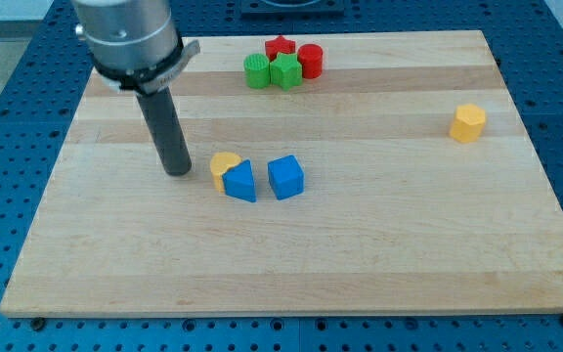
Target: Place the blue cube to the left of the yellow hexagon
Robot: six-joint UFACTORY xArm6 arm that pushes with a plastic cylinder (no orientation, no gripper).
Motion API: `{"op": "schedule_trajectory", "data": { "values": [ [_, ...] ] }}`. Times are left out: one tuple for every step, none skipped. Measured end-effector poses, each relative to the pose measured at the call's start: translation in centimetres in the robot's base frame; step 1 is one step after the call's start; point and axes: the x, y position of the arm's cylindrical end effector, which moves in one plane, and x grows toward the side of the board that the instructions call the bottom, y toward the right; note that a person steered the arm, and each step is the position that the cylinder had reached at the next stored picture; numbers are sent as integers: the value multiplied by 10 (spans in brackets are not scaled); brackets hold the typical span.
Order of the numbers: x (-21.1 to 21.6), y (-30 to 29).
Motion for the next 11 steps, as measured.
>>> {"op": "schedule_trajectory", "data": {
  "values": [
    [0,1],
    [8,34],
    [13,102],
    [13,161],
    [13,172],
    [13,193],
    [11,245],
    [28,245],
    [68,240],
    [91,250],
    [2,271]
  ]
}}
